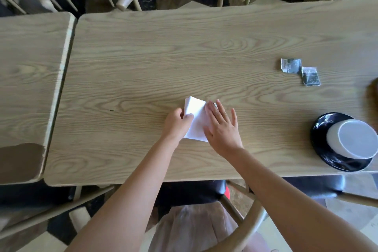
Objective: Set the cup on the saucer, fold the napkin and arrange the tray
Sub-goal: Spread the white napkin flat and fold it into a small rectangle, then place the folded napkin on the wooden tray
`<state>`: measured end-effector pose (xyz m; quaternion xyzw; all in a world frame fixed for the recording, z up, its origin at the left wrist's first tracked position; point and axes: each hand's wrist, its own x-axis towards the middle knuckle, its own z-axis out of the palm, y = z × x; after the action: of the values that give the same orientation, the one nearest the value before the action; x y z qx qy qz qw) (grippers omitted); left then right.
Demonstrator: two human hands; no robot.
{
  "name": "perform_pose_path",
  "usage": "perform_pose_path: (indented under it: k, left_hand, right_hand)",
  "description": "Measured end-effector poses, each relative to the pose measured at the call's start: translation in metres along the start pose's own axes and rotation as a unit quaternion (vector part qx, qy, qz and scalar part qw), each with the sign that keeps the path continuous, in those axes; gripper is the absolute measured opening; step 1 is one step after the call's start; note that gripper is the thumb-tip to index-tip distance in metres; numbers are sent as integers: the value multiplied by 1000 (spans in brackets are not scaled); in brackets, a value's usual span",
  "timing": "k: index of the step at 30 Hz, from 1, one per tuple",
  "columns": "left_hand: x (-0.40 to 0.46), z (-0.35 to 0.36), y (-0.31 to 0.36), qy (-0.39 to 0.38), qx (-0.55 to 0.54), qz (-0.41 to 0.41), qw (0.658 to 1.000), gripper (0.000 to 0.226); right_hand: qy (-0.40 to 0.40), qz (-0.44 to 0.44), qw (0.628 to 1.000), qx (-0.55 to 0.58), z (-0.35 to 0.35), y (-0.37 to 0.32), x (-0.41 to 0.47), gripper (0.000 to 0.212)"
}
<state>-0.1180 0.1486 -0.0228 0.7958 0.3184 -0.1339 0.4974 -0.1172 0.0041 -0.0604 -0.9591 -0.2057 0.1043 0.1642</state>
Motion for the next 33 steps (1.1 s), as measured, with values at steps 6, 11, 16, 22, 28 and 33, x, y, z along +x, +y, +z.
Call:
perform_pose_path:
  k: [6,11,16,22,28,33]
  left_hand:
    - [-36,-36,42,-51,-126,39,990,14]
    - [-71,-56,89,-153,-242,95,953,16]
    - [-109,-52,127,-244,-187,170,936,16]
    - [-170,-32,162,-329,-161,233,901,21]
    - [-249,21,187,-271,-165,308,897,14]
    - [-325,95,193,-252,-193,337,886,15]
  right_hand:
    - [88,148,929,328,-62,-19,5,76]
    - [-16,244,733,635,-144,-14,-18,27]
    - [64,218,750,622,-205,-1,-66,10]
    - [162,209,757,597,-263,27,-139,9]
    - [206,182,779,563,-310,70,-224,10]
    - [224,166,791,544,-342,122,-314,14]
